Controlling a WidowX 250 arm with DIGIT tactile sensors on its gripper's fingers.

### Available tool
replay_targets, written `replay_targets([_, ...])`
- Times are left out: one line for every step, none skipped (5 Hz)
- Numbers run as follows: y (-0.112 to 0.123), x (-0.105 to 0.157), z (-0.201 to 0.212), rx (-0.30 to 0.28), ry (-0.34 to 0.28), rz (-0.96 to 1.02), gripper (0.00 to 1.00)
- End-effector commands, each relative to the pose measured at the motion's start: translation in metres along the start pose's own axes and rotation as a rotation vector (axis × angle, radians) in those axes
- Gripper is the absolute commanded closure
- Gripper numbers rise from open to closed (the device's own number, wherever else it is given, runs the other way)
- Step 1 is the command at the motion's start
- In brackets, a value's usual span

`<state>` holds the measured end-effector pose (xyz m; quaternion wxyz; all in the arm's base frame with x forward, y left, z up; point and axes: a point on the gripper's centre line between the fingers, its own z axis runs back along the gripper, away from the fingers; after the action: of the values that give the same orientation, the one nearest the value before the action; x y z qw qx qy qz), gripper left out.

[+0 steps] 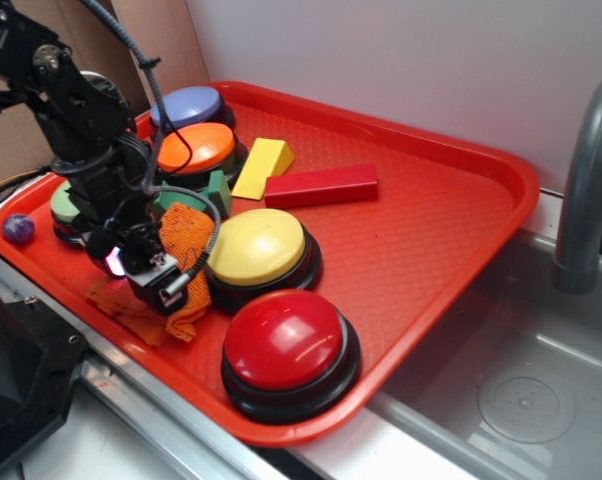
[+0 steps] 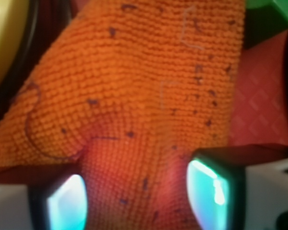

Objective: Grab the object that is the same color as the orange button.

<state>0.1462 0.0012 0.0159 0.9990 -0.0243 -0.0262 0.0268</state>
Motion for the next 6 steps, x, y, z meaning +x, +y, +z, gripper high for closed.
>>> replay_targets([0.002, 0.002, -0.001, 0.01, -0.007, 0.018, 1.0])
replay_targets([0.001, 0.001, 0.0, 0.037, 0.001, 0.024, 1.0])
replay_targets([-0.001, 0.002, 0.001, 0.058, 0.008, 0.02, 1.0])
replay_targets([-0.002, 0.007, 0.017, 0.058, -0.01, 0.052, 1.0])
replay_targets([-0.004, 0.013, 0.043, 0.064, 0.004, 0.078, 1.0])
replay_targets([-0.015, 0.025, 0.092, 0.045, 0.016, 0.121, 1.0])
